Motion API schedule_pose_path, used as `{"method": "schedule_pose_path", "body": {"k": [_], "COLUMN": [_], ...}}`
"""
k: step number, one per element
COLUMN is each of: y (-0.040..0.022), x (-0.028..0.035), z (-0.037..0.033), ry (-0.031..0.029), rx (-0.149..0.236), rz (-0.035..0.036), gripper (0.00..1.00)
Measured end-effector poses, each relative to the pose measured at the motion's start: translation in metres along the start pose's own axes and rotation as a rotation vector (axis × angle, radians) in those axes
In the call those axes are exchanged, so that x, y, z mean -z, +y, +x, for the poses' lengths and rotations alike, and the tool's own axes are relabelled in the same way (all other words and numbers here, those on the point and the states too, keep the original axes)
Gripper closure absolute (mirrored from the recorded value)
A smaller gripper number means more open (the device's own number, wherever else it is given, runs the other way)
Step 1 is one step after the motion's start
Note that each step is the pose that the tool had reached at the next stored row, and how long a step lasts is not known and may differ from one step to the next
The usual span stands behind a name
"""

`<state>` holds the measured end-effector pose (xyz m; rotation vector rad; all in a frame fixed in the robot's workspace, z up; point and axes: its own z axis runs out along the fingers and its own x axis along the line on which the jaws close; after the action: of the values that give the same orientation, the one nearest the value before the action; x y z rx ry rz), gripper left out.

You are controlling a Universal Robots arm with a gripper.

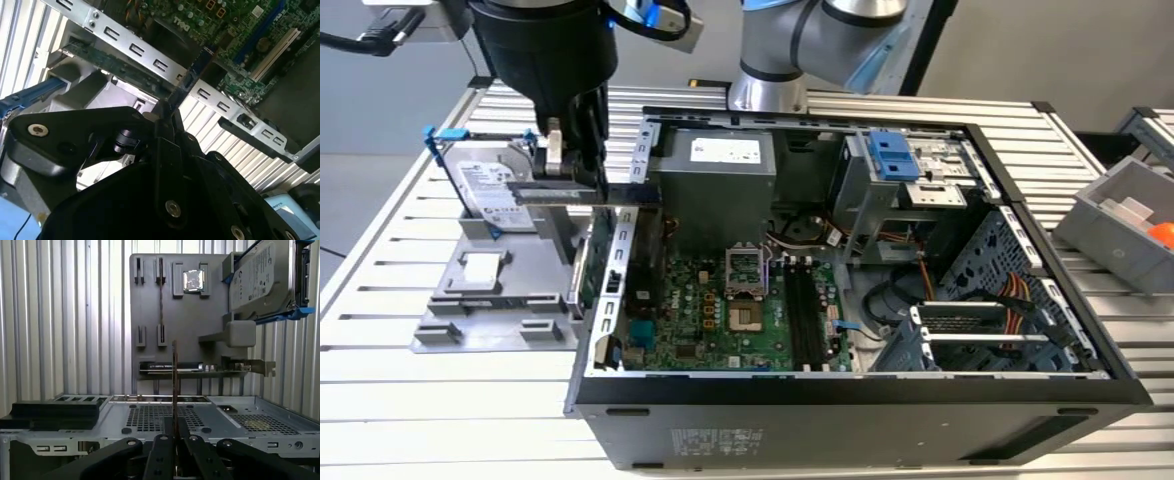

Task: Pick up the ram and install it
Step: 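Pick up the ram and move it above insertion slot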

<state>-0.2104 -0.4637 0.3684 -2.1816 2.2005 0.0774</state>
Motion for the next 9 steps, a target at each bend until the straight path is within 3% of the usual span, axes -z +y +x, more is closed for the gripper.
{"method": "schedule_pose_path", "body": {"k": [9], "y": [-0.0201], "x": [0.0], "z": [-0.0028], "ry": [0.0001], "rx": [-0.001], "rz": [0.0], "gripper": [1.0]}}
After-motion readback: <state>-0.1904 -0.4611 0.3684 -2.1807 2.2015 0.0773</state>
